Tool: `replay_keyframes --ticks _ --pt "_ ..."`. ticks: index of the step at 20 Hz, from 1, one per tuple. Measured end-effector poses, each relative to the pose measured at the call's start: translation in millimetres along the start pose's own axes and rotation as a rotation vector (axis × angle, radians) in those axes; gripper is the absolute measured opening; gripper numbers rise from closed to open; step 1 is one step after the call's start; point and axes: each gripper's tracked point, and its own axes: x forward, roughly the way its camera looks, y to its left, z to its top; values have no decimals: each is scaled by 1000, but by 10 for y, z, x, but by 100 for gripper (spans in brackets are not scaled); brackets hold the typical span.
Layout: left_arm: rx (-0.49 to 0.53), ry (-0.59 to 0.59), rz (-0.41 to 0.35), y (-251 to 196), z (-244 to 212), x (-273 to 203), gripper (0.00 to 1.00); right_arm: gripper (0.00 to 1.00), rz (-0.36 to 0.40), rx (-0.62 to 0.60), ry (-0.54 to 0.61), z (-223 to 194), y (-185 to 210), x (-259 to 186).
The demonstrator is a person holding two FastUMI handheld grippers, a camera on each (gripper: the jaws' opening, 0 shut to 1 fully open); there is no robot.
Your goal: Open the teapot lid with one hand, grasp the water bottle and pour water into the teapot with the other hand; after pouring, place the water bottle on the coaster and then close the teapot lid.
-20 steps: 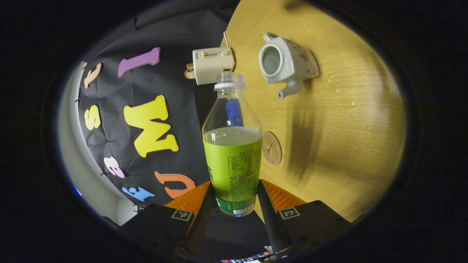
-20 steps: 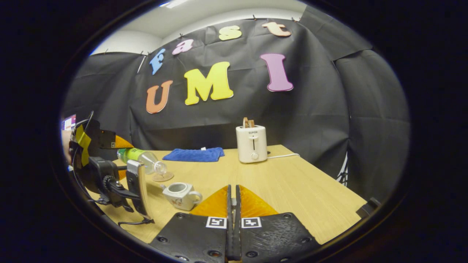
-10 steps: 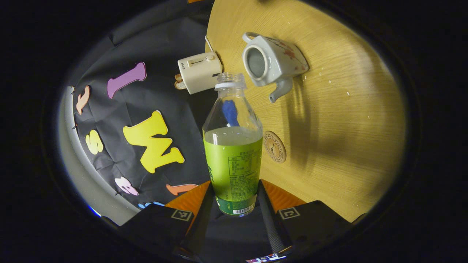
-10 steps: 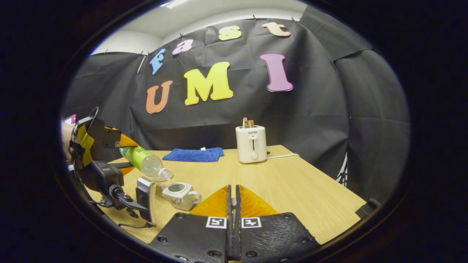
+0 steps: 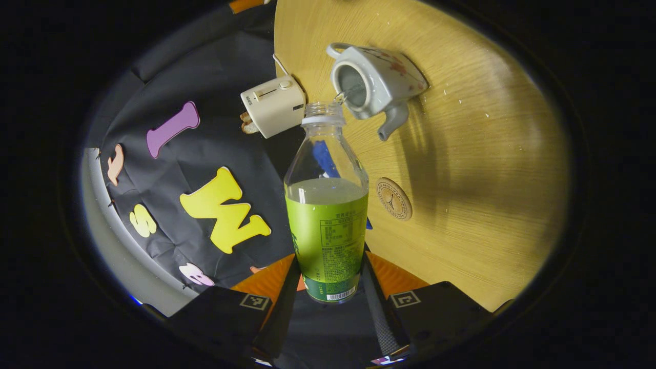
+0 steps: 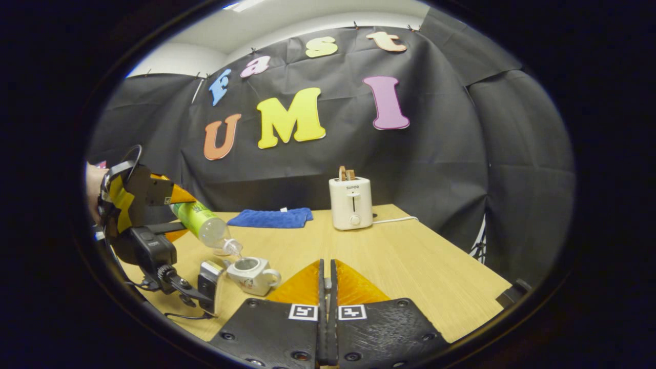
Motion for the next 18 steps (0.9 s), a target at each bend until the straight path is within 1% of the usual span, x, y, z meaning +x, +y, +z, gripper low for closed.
replay_keyframes --ticks 3,11,18 --pt "28 7 1 21 4 -8 70 0 -3 -2 -3 19 -14 -13" --pt "114 23 43 167 20 -44 70 0 -7 0 -2 21 -33 3" --pt "152 34 57 226 -13 -46 70 0 -10 -1 -1 10 -55 -1"
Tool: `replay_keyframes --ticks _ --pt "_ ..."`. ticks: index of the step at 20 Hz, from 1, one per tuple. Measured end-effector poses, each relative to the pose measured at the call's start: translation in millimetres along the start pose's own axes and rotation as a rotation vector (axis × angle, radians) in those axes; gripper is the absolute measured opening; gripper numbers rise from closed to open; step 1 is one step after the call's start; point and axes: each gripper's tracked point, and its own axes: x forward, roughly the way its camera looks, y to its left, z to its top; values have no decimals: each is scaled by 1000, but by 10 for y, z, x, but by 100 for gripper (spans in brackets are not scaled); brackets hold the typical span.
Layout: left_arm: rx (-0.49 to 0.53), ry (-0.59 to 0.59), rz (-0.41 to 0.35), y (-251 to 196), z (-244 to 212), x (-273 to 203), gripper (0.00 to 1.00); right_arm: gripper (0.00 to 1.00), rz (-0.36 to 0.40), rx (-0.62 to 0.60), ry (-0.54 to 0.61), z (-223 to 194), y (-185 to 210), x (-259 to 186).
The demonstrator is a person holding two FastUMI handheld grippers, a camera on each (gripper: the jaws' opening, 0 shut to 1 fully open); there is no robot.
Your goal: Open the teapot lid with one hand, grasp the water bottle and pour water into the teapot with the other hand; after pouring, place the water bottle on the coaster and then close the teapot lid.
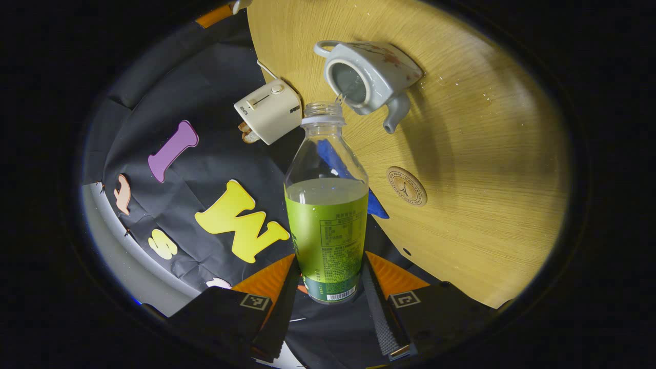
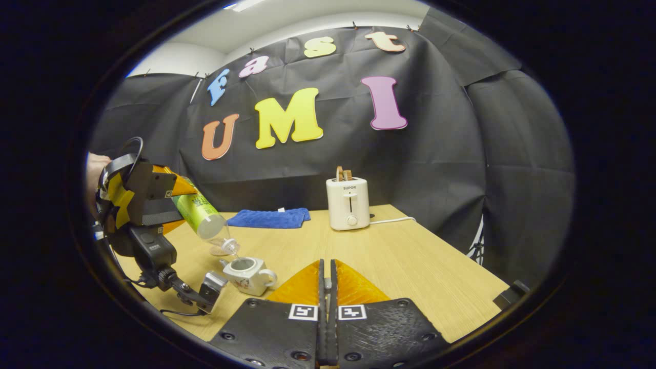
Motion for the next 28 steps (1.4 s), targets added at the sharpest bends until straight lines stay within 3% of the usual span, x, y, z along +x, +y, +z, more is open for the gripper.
replay_keyframes --ticks 6,14,28 --pt "61 7 58 159 -2 -23 70 0 -2 -1 -1 11 -8 -4" --pt "103 11 80 205 38 -51 70 0 1 -1 0 21 1 -17" --pt "74 -13 87 218 43 -44 70 0 1 -1 -1 35 2 -30"
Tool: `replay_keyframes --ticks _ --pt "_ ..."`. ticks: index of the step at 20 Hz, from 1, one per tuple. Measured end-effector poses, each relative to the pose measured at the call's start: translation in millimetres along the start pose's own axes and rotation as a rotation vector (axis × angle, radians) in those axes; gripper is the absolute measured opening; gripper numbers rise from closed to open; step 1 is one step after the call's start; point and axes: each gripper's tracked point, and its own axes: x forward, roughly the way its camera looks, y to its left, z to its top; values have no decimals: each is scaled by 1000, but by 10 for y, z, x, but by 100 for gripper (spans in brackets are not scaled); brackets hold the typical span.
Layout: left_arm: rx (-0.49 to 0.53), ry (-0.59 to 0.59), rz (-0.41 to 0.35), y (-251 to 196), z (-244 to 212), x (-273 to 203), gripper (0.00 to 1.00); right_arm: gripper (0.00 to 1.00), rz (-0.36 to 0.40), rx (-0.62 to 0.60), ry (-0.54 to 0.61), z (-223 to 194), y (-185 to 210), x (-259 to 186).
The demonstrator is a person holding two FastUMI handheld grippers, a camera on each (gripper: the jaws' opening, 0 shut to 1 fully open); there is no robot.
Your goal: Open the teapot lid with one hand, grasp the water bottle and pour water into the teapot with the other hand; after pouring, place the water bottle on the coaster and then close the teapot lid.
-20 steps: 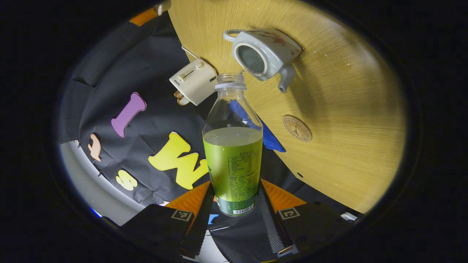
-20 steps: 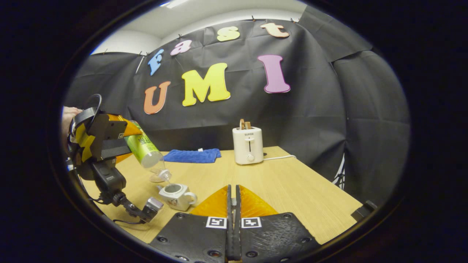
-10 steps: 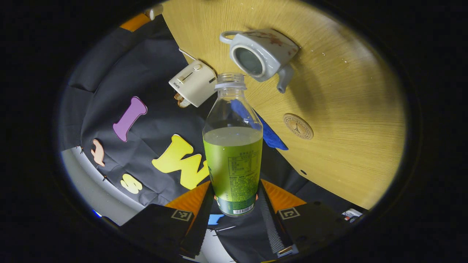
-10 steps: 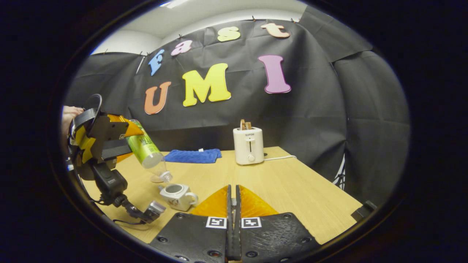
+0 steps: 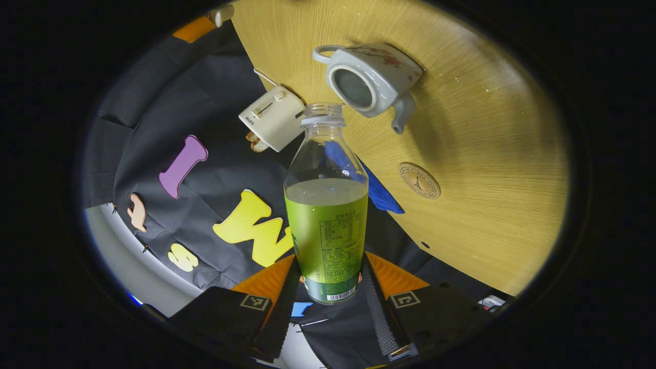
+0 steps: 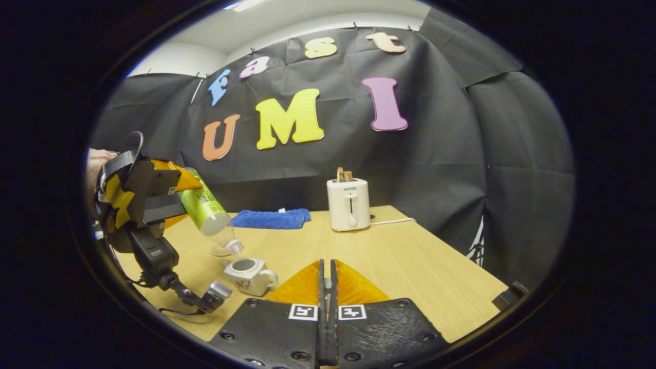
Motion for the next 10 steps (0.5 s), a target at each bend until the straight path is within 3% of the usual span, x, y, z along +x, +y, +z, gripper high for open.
replay_keyframes --ticks 5,8,10 --pt "-111 -40 18 -15 27 15 70 0 1 2 -6 0 3 3" --pt "-471 -72 -114 -448 118 -19 70 0 -5 1 -18 38 -5 -11" --pt "-646 -65 -149 -598 154 -59 70 0 -10 9 -24 63 -10 -19"
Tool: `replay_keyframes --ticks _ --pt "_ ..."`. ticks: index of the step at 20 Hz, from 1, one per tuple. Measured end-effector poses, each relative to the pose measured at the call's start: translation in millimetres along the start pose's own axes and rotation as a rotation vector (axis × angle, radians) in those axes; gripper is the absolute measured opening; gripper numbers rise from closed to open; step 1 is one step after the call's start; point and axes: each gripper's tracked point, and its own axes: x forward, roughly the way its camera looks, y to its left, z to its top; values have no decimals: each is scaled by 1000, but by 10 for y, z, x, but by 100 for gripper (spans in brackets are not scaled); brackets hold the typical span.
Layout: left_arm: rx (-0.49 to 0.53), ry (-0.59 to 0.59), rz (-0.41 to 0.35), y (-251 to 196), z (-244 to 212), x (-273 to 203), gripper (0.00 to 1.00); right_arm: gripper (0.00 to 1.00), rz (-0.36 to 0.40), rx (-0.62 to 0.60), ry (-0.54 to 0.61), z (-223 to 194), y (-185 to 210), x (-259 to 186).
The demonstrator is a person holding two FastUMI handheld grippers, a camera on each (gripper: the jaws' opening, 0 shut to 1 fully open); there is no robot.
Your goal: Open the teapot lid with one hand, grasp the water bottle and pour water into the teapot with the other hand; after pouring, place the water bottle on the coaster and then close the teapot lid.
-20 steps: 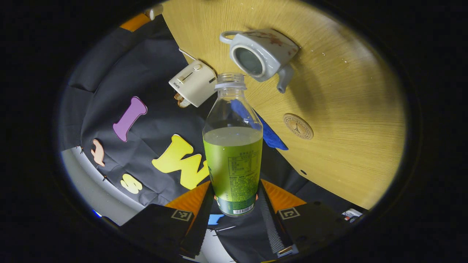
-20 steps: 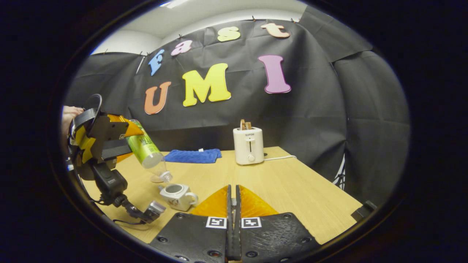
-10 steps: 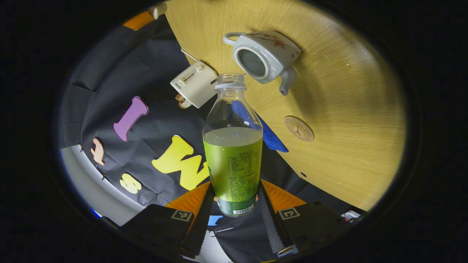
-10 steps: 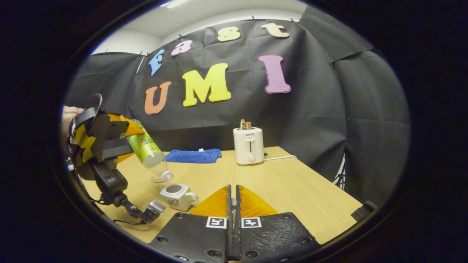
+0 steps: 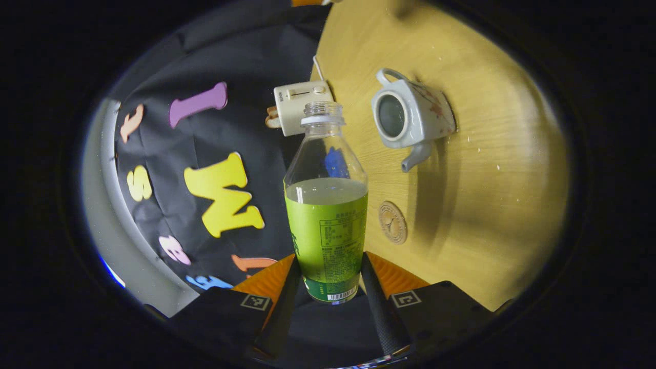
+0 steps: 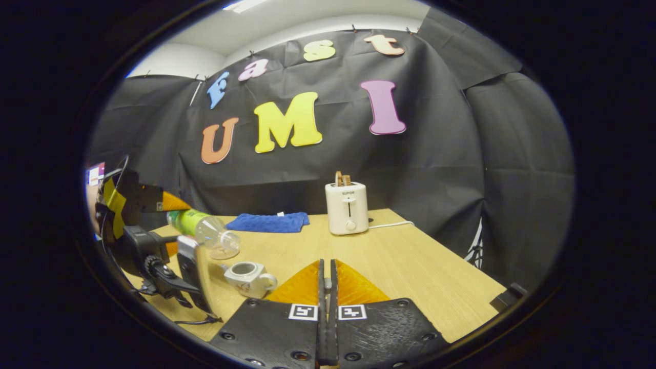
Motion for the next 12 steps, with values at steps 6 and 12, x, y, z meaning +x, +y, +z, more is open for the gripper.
replay_keyframes --ticks 6,12 --pt "-779 -51 -95 -176 -195 -112 70 0 -4 -1 -6 67 31 -30" --pt "-1429 -124 -144 12 -274 -14 71 0 0 -49 -22 204 165 -97"
